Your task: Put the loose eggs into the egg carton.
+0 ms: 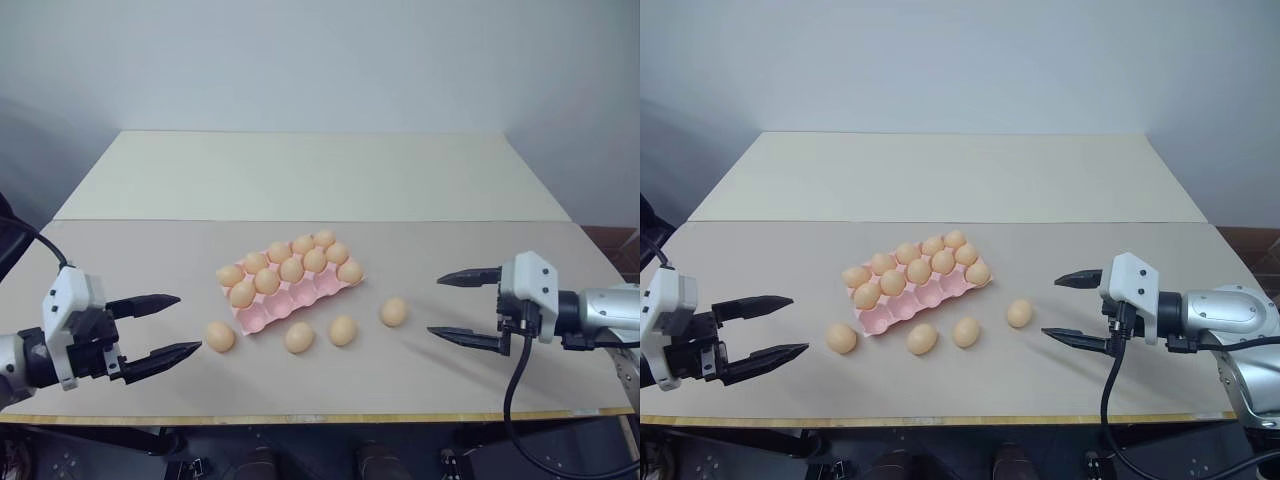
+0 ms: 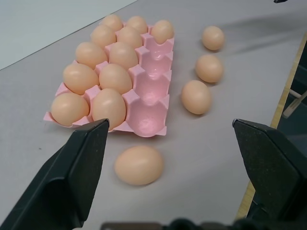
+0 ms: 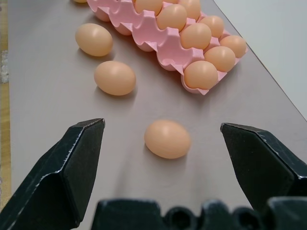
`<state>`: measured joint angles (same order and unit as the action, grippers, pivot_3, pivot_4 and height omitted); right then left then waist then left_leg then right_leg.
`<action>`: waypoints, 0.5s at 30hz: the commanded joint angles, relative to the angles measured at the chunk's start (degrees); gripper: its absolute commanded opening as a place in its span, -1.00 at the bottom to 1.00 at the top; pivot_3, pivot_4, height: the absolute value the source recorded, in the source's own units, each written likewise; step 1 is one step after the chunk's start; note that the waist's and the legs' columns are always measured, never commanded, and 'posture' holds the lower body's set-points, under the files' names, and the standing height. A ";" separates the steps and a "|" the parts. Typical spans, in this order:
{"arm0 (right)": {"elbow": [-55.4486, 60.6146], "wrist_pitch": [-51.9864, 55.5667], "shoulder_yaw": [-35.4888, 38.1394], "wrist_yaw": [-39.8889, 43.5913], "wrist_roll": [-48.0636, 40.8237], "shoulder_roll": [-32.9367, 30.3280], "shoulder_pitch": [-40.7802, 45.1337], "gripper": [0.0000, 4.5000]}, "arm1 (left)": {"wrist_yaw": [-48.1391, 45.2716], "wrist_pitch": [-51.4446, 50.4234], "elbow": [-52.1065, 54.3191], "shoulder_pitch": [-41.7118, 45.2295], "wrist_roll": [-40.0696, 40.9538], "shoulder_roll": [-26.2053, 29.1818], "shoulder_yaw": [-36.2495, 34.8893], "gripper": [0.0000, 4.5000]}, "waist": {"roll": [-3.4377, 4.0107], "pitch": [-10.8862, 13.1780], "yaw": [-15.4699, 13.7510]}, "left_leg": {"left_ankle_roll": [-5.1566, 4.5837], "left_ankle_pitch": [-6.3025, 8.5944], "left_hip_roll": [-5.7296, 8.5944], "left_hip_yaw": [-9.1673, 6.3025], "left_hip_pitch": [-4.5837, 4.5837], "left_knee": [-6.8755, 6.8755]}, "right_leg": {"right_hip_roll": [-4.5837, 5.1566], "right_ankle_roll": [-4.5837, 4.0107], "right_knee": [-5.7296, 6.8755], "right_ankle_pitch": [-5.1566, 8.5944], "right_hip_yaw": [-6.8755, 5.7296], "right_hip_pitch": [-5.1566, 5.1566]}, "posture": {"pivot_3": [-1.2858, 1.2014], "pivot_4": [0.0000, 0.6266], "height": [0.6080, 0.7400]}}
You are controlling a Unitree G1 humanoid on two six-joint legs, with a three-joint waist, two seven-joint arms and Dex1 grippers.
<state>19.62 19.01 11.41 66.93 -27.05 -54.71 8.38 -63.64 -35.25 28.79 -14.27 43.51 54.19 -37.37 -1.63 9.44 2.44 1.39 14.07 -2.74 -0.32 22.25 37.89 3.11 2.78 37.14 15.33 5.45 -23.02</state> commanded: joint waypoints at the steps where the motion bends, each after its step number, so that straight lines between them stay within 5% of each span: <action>1: 0.93 -1.08 1.01 0.32 -0.72 -0.26 0.31 1.00 | -0.30 0.15 0.33 0.77 0.86 0.90 -1.29 0.99 | 0.00 0.00 0.00 | 0.00 0.00 0.00 0.00 0.00 0.00 | 0.00 0.00 0.00 0.00 0.00 0.00 | 0.03 -0.52 1.00; 15: 2.13 0.65 2.10 -0.41 -1.23 -0.86 -0.83 1.00 | -5.37 1.60 -1.64 3.69 1.10 4.04 1.02 0.99 | 0.00 0.00 0.00 | 0.00 0.00 0.00 0.00 -0.01 0.00 | 0.00 0.00 0.01 0.00 0.00 0.00 | 0.03 -0.52 1.00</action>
<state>19.97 19.33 11.67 66.78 -27.19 -54.73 7.26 -67.74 -34.97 27.22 -11.42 43.99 57.12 -36.00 -1.63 9.44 2.44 1.39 14.07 -2.73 -0.32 22.24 37.89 3.10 2.77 37.15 15.33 5.44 -23.02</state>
